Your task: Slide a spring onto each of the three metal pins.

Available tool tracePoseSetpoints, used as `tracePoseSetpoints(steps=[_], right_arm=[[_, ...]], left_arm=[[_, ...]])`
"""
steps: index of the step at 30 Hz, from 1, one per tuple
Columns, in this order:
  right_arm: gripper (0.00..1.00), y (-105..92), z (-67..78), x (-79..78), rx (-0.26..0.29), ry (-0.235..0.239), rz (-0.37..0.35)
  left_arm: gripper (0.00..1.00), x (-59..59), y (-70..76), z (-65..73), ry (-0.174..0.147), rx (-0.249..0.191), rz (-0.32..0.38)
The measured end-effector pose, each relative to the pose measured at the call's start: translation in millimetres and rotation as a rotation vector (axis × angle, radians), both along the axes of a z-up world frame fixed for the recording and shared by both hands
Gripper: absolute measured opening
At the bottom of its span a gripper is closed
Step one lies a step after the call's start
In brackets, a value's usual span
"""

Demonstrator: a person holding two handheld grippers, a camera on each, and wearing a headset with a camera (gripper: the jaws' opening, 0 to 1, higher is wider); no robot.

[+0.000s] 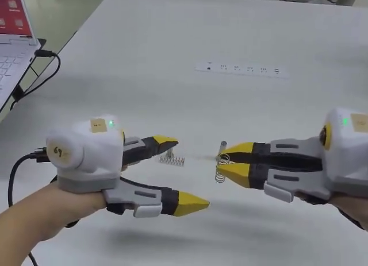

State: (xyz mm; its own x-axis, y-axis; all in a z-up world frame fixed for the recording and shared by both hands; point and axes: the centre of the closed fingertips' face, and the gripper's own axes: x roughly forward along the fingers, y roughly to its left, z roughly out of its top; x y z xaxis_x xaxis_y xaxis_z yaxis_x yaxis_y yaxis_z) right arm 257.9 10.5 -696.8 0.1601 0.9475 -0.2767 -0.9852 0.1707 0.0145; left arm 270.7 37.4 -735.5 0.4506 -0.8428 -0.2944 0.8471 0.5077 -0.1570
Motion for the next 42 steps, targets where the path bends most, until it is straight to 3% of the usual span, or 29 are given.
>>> tracePoseSetpoints(steps=[4,11,23,30,42], right_arm=[[0.08,-3.6,-2.6,3.6,-0.009,-0.005,-0.019],[0.08,-7.3,-3.4,6.7,-0.009,-0.005,-0.038],[0.08,-15.2,-5.9,15.1,-0.021,-0.016,-0.076],[0.08,-18.8,-10.7,18.4,-0.028,-0.016,-0.093],[0.08,-19.8,-14.0,32.1,-0.014,-0.009,-0.147]], left_arm=[[0.89,1.9,12.3,-2.1,0.0,0.008,0.043],[0.98,1.6,31.6,-4.3,0.006,0.009,0.096],[0.98,-1.3,55.6,-6.4,-0.005,0.045,0.134],[0.98,-3.6,68.5,-7.2,0.001,0.045,0.167],[0.98,-10.1,78.2,-10.7,0.016,0.039,0.196]])
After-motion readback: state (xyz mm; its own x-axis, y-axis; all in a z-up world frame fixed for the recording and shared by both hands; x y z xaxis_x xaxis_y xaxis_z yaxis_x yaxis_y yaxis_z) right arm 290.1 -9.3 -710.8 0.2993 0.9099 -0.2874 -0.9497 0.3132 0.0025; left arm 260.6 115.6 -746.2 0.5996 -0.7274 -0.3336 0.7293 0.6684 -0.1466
